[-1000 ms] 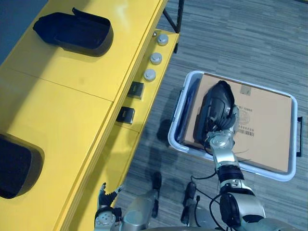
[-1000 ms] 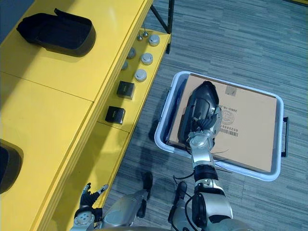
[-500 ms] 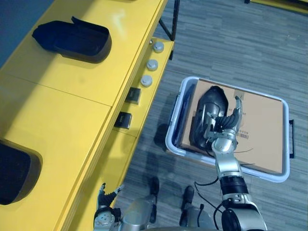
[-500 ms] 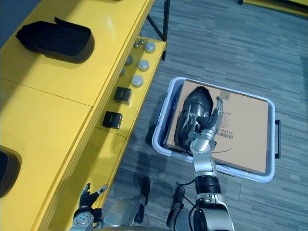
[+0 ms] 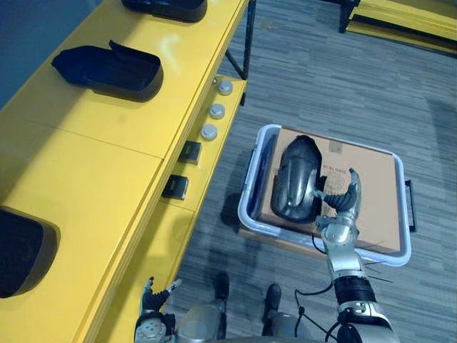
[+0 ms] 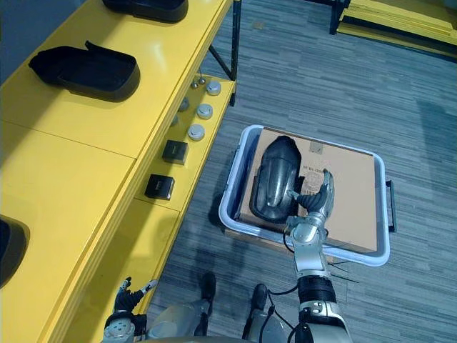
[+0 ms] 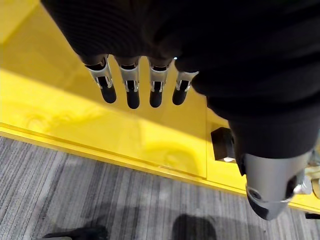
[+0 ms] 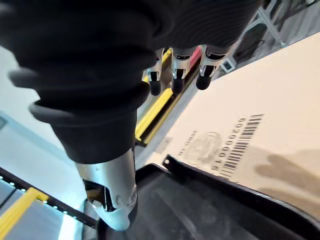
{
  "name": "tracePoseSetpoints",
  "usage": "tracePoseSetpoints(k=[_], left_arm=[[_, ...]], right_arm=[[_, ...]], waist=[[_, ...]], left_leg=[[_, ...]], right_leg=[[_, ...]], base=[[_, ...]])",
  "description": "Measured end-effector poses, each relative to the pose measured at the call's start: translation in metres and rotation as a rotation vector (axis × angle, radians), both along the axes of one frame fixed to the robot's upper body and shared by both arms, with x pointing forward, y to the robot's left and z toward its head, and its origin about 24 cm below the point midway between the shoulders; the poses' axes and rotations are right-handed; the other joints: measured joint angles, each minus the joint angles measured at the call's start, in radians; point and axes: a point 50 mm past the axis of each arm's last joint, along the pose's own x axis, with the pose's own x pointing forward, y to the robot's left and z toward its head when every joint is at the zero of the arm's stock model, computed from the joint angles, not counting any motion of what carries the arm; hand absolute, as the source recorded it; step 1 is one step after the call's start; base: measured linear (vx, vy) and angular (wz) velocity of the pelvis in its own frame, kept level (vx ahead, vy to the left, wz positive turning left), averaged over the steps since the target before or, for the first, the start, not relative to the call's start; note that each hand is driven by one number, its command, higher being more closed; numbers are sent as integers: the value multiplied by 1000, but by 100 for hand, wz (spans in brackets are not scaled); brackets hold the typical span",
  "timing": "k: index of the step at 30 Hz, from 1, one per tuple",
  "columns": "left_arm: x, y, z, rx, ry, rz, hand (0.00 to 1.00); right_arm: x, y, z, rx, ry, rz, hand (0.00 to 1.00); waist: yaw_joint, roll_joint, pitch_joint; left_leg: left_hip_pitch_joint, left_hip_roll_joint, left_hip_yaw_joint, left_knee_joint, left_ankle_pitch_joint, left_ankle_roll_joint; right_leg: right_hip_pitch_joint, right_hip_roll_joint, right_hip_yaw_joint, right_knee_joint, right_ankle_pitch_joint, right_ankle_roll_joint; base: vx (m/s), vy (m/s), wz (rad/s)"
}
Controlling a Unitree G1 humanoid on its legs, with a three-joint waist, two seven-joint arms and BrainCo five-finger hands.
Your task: Walk over and take plastic housings, then place them on the shelf
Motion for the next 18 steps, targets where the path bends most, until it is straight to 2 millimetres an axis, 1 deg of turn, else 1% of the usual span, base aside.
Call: tracePoseSetpoints(k=[3, 5, 6, 8, 9, 12, 14, 15, 16, 18], left_arm=[[2, -2, 1, -5, -12, 0, 0], [0, -3, -1, -11, -4, 5, 0], [0, -3, -1, -15, -2, 10, 0], [-1, -6, -3, -23, 7, 1, 0], [-2, -6, -3, -26, 8, 5, 0], [-1, -6, -3, -29, 7, 7, 0], [1, -5, -3, -27, 2, 5, 0], [2, -5, -3, -26, 2, 0, 0], [3, -5, -3, -26, 2, -3, 0], [6, -4, -2, -26, -3, -4, 0]], right_arm=[[9, -11, -3, 19, 52, -59, 0], [10, -18, -6, 34, 81, -79, 0], [13, -17, -7, 43, 94, -77, 0], [20, -14, -5, 56, 104, -66, 0], [24, -13, -4, 61, 110, -60, 100], [31, -12, 3, 45, 108, -49, 100], [35, -20, 11, 24, 93, -58, 100], [38, -27, 16, 7, 91, -67, 100], [39, -27, 18, 7, 89, -65, 100], [46, -28, 27, 3, 82, -43, 100]], waist=[[3, 16, 11], [24, 26, 17], [28, 30, 20], [26, 36, 24], [26, 37, 26], [25, 38, 45], [24, 37, 61], [24, 38, 65], [25, 37, 68], [25, 33, 83]], left_leg=[[-31, -1, -24, -4, 17, 0], [-33, -1, -31, -5, 18, -1], [-34, -1, -36, -6, 19, -3], [-36, -1, -40, -15, 24, -8], [-40, 0, -41, -20, 27, -8], [-43, 0, -41, -22, 27, -8], [-43, 0, -41, -27, 27, -8], [-43, 1, -41, -41, 33, -9], [-44, 1, -40, -41, 35, -6], [-44, 3, -34, -41, 35, -6]], right_leg=[[-17, -1, -26, -3, 4, -4], [-17, 0, -33, -3, 4, -5], [-16, 0, -37, -4, 4, -5], [-20, 1, -41, -4, 4, -5], [-27, 1, -40, -3, 5, -6], [-32, 1, -39, -1, 6, -7], [-34, 1, -38, -1, 7, -8], [-41, 2, -38, -1, 7, -8], [-44, 3, -37, 0, 7, -8], [-47, 5, -29, 0, 7, -9]], base=[[20, -21, 29], [33, -17, 14], [27, -15, 6], [10, -9, 4], [0, 0, 0], [0, 0, 0], [0, 0, 0], [34, -11, -1], [52, -17, -5], [64, -22, -9]])
